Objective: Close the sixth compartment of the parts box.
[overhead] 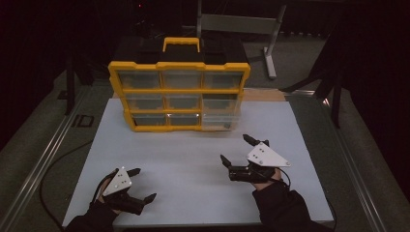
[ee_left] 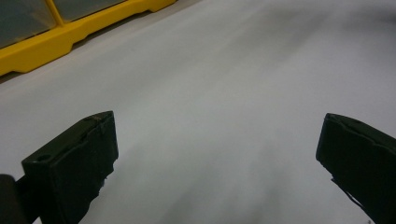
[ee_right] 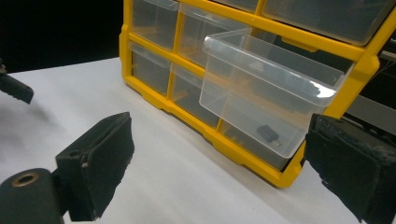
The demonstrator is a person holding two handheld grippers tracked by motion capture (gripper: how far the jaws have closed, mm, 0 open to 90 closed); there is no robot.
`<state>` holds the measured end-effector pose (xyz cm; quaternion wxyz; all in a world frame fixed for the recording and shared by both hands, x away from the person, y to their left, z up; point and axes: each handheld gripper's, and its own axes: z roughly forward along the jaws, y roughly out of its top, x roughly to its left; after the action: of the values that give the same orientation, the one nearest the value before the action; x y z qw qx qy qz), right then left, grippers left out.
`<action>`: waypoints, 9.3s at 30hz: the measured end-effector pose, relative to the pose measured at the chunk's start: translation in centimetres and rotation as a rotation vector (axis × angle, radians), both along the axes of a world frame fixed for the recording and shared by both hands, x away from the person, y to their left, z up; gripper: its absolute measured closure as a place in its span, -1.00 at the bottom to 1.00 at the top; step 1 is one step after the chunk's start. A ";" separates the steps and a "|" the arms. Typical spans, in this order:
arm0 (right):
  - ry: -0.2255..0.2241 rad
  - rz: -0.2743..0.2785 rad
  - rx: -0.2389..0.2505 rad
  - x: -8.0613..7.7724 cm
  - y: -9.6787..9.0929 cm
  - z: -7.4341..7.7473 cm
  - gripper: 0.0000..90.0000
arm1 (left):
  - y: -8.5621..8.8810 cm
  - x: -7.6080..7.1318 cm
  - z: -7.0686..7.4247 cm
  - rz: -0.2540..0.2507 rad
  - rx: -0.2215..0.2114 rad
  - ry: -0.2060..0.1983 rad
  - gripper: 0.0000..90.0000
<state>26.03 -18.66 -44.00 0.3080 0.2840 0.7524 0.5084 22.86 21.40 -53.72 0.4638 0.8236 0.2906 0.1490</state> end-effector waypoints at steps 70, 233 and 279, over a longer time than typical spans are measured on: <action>0.116 -0.167 -0.028 5.8 3.5 -1.9 1.00 | -0.1 -0.1 0.1 -0.008 0.004 -0.011 -1.00; 0.192 -0.325 -0.051 15.4 4.9 -0.6 0.99 | 0.1 -0.1 0.1 -0.015 -0.012 -0.007 -1.00; 0.254 -0.077 -0.056 12.7 4.3 0.7 -0.81 | 0.1 -0.1 0.1 -0.014 -0.014 -0.009 -1.00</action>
<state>38.76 -14.41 -43.26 0.2372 0.3660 0.7878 0.4348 22.77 21.51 -53.61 0.4720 0.8215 0.2840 0.1473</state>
